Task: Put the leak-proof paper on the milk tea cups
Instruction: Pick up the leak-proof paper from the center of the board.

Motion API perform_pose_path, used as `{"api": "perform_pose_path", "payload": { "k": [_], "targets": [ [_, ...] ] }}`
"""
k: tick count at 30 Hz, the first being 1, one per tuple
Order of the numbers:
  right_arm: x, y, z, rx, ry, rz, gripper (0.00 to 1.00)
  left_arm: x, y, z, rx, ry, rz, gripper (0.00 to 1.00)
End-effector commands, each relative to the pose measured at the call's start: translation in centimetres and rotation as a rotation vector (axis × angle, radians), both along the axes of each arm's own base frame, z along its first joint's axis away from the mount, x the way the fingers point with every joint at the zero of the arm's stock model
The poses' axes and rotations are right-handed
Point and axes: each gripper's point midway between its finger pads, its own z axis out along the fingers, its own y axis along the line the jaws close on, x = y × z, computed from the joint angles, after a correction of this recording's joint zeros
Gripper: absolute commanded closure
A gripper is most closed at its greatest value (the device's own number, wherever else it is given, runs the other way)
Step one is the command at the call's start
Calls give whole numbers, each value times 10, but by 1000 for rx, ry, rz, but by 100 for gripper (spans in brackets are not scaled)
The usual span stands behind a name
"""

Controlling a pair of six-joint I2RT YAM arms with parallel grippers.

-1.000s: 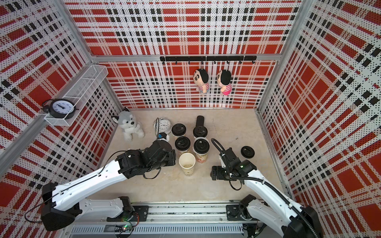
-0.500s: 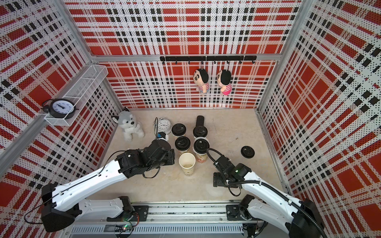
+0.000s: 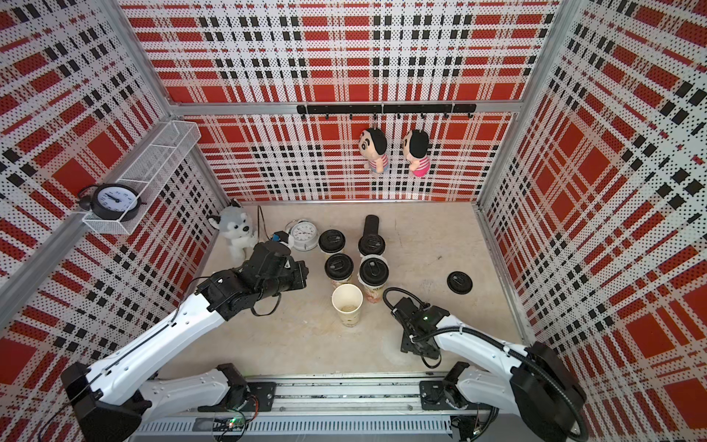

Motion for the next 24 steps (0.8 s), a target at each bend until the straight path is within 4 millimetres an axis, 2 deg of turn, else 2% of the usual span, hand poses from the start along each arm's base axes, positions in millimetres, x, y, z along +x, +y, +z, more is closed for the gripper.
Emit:
{"api": "perform_pose_path", "payload": {
  "k": [1,11,14,18,24],
  "targets": [
    [-5,-2,-12,-40,37,-25,43,1,-2,1,-3,-22,-60,100],
    [-9,3,-14,-43,65,-15,58,3,14,-3,1,-24,-55,100],
    [-9,4,-15,-46,71,-7,66,2,18,-8,4,-14,-49,100],
    [-8,6,-15,-41,71,0,84,1,23,-14,7,-6,-41,100],
    [-7,9,-14,-25,66,2,88,0,27,-13,0,-9,-37,100]
  ]
}}
